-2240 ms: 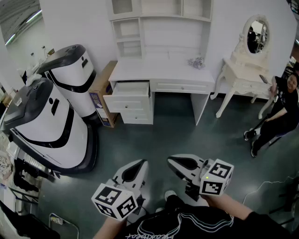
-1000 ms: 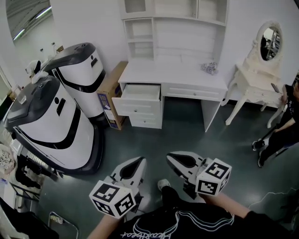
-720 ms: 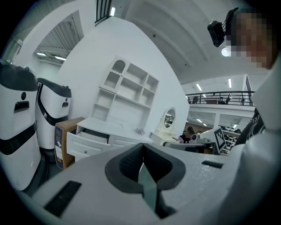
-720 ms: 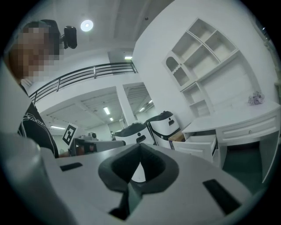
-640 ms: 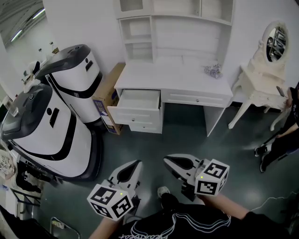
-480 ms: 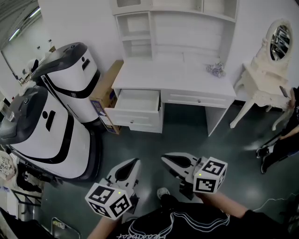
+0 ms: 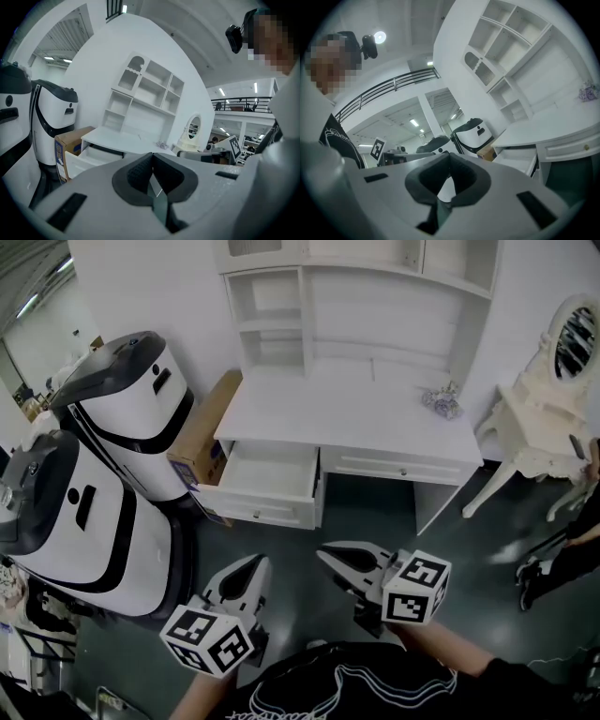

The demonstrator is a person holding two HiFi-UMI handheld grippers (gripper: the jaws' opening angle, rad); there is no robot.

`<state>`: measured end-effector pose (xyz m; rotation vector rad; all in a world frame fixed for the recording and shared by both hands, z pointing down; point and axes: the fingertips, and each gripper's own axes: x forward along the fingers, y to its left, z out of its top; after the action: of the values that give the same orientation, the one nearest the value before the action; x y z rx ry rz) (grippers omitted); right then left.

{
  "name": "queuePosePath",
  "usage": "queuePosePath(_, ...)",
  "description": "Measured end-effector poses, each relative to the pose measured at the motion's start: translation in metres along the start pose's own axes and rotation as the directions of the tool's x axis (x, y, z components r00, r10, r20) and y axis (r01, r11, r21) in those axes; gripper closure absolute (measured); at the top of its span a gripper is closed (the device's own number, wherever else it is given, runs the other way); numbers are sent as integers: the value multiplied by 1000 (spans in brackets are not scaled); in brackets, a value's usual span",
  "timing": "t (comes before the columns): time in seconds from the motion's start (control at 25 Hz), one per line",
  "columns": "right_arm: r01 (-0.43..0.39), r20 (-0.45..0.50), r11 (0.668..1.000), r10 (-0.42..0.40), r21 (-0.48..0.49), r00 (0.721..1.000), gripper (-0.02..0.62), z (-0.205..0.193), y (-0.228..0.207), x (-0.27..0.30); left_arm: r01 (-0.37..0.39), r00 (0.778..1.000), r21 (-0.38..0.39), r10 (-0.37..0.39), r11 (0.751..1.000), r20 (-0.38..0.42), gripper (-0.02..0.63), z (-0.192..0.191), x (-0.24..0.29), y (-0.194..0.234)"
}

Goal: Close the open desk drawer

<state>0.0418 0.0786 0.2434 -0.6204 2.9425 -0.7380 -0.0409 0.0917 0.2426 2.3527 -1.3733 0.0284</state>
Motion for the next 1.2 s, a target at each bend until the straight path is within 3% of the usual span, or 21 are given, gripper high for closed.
queuePosePath(0.44,50,-30,999,-50,-3,998,589,3,-45,25,7,1000,-66,-7,998,-8,601,-8,39,45)
queuePosePath(0.92,154,-90,985,-147,73,985,589,-17,-120,65,-29,995,-138,15,990,-100,601,-41,98,125)
queuePosePath(1.2,187,-170,980,-172,74,970,589,-40,-148,91,-72,986,-113,53,991,-157,601,-61,128,169)
